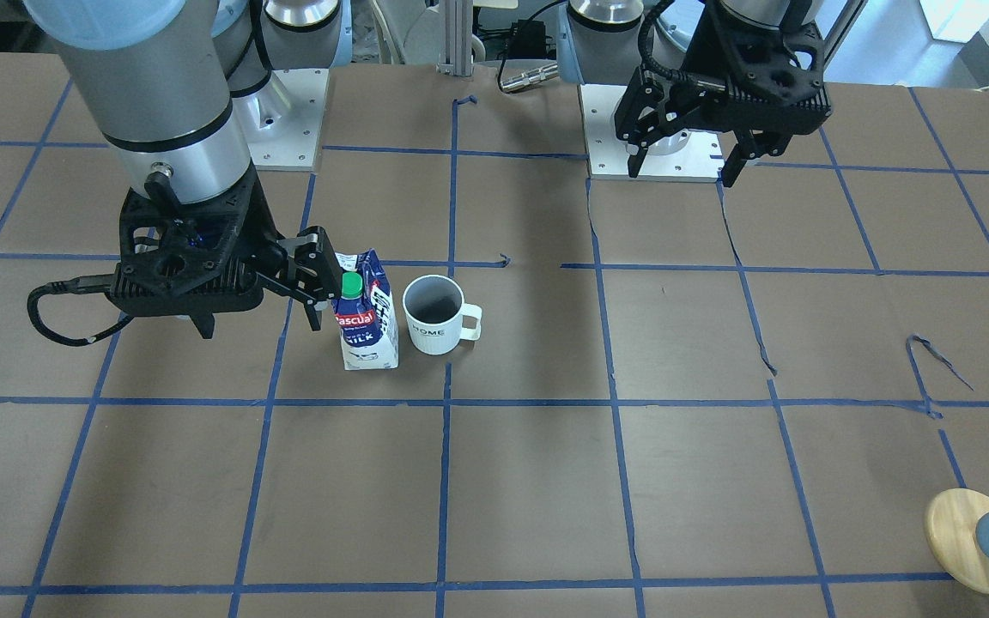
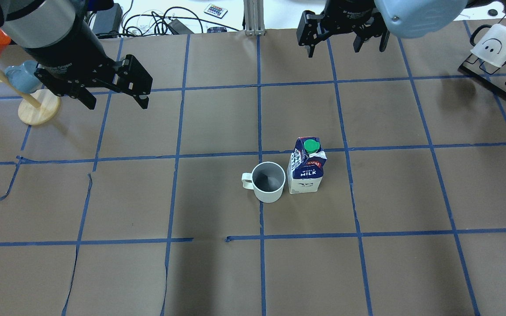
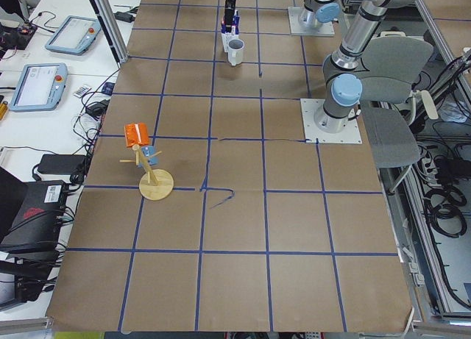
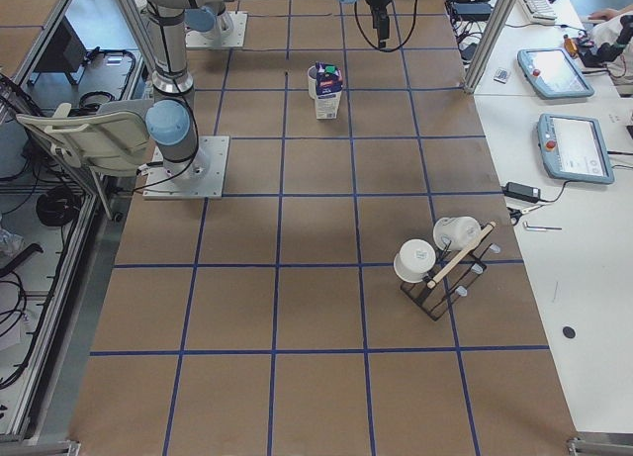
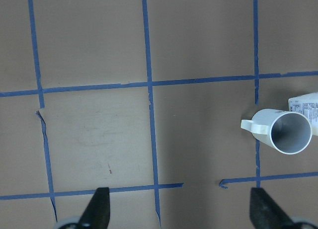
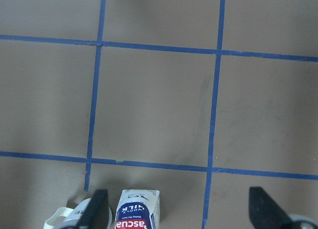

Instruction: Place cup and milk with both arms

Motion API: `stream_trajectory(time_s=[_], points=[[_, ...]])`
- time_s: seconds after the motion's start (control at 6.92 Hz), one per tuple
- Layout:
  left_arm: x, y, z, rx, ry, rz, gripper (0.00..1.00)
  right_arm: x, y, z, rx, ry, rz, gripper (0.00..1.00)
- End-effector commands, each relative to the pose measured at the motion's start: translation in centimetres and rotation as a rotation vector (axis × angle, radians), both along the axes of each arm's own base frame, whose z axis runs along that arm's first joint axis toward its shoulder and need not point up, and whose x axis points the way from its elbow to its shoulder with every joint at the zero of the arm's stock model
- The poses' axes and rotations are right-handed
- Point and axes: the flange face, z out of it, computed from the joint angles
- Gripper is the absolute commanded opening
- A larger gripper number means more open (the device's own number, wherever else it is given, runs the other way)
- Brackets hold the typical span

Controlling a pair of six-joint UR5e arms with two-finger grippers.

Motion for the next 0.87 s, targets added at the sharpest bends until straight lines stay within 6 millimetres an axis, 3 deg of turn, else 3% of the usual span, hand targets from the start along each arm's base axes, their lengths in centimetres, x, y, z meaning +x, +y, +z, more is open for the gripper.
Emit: stream_trajectory(time_s=[0.0, 0.14, 0.72], points=[[0.0, 0.0, 0.0, 0.0, 0.0, 0.0, 1.0, -1.1, 2.8, 0.5, 0.004, 0.008, 0.008, 1.0], [0.0, 0.0, 0.0, 0.0, 0.002, 0.0, 1.0, -1.1, 3.8, 0.2, 0.004, 0.003, 0.005, 1.0], [0.0, 0.0, 0.0, 0.002, 0.002, 0.0, 1.0, -1.1, 3.9, 0.2, 0.005, 0.007, 0.008, 1.0]])
